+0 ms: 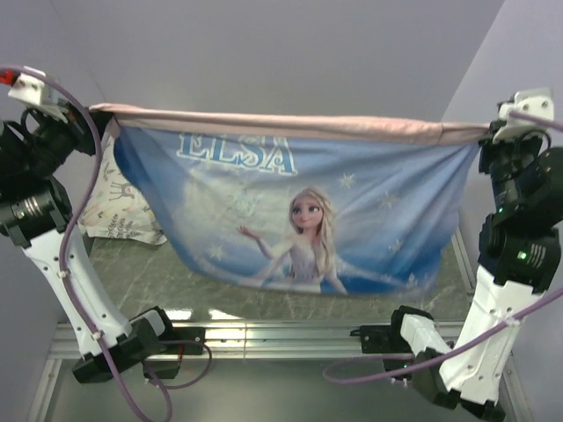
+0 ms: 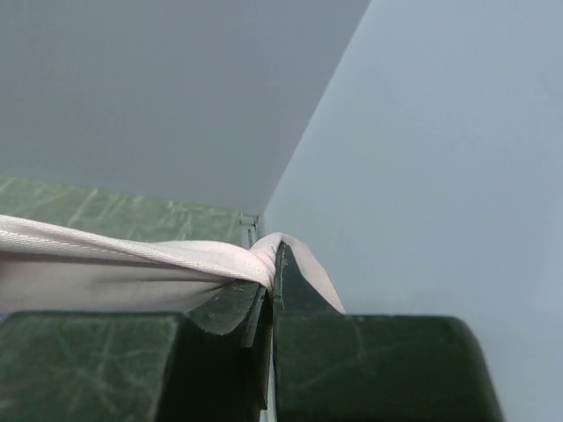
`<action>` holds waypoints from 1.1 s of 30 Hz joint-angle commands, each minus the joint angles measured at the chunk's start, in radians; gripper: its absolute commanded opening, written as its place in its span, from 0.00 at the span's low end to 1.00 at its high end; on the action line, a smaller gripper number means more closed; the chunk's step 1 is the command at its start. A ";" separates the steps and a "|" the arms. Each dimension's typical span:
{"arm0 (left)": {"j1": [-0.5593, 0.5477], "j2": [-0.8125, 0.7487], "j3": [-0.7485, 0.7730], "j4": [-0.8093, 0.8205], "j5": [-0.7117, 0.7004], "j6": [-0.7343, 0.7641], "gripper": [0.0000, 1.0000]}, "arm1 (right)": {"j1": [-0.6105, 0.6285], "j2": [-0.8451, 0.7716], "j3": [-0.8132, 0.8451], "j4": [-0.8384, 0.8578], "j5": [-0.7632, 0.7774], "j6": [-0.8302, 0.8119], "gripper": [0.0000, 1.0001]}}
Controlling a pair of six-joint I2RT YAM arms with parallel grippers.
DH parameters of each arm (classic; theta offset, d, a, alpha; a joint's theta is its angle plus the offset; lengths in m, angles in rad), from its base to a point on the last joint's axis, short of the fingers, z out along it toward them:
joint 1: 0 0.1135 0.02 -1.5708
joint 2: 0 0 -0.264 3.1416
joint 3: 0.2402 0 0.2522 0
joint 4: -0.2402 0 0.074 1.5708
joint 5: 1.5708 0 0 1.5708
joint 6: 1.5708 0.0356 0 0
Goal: Put the pillow into the pillowcase
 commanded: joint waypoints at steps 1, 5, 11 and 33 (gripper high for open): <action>0.016 -0.061 -0.131 0.075 -0.038 0.022 0.00 | -0.018 -0.062 -0.150 0.093 0.128 -0.061 0.00; -0.053 -0.023 -0.240 0.099 -0.082 0.046 0.00 | -0.018 -0.009 -0.291 0.156 0.149 -0.067 0.00; -0.295 0.191 -0.365 0.268 -0.286 0.071 0.00 | 0.002 0.337 -0.306 0.296 0.193 -0.018 0.00; -0.387 0.431 -0.067 -0.182 -0.583 0.158 0.99 | 0.072 0.371 -0.164 -0.143 0.022 0.023 0.98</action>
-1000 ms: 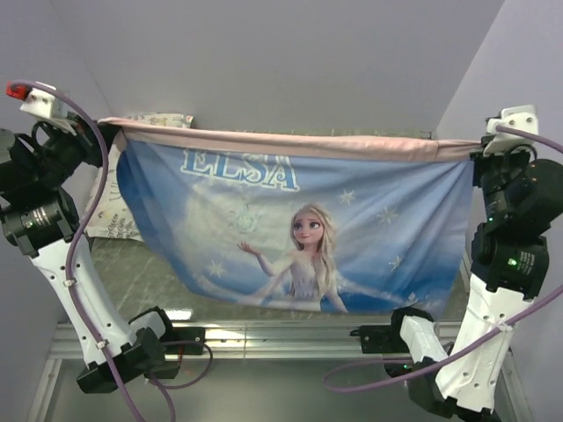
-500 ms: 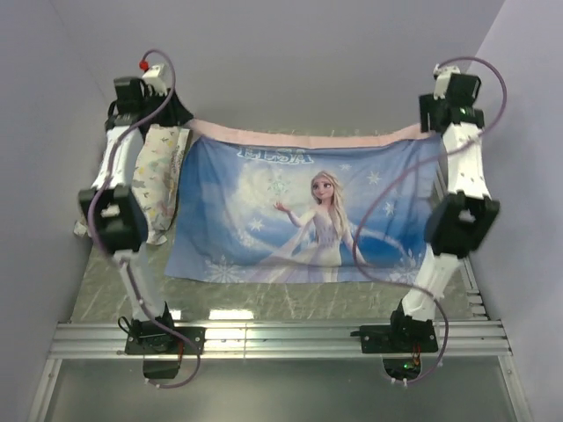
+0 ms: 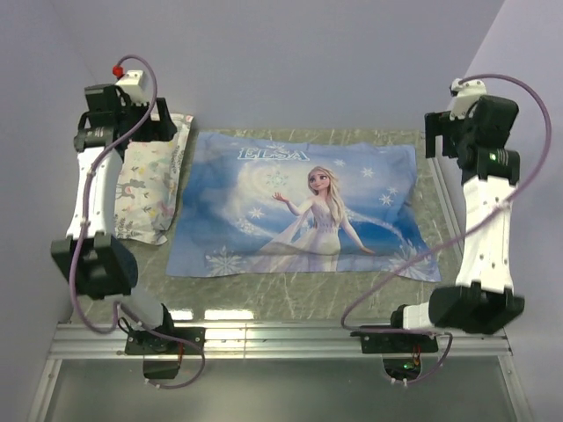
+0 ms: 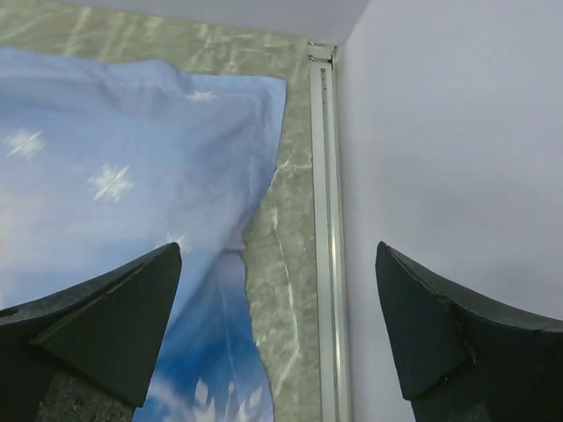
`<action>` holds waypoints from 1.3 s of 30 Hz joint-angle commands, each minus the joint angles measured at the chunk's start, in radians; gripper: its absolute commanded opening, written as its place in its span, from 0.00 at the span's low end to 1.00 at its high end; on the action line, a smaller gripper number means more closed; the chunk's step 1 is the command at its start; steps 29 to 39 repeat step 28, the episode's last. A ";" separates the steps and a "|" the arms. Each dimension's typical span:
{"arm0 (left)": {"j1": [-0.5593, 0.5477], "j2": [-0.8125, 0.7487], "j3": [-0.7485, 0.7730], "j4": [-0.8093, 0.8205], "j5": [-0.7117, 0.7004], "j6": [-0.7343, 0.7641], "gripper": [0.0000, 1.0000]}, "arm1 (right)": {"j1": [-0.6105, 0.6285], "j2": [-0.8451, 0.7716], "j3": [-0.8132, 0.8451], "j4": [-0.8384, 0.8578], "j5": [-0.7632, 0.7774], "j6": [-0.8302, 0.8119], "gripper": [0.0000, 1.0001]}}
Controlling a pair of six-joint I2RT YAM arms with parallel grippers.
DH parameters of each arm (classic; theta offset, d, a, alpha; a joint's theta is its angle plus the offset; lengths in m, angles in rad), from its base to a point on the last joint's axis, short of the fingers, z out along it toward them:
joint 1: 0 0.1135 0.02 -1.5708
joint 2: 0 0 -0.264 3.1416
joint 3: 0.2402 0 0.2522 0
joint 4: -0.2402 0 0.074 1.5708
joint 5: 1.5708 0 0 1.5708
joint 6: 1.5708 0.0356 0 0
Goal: Put the pillow into the pillowcase
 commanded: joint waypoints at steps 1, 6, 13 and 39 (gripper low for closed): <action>0.000 -0.103 -0.084 -0.084 -0.006 0.045 0.99 | -0.015 -0.081 -0.147 -0.068 -0.135 -0.045 0.98; -0.002 -0.256 -0.250 -0.142 0.068 0.086 0.99 | -0.014 -0.240 -0.363 -0.121 -0.250 -0.020 0.98; -0.040 -0.457 -0.604 -0.055 0.056 0.140 0.99 | -0.012 -0.429 -0.665 -0.073 -0.378 0.061 0.99; -0.080 -0.577 -0.784 0.066 -0.015 0.128 0.99 | 0.012 -0.556 -0.844 -0.003 -0.436 0.139 1.00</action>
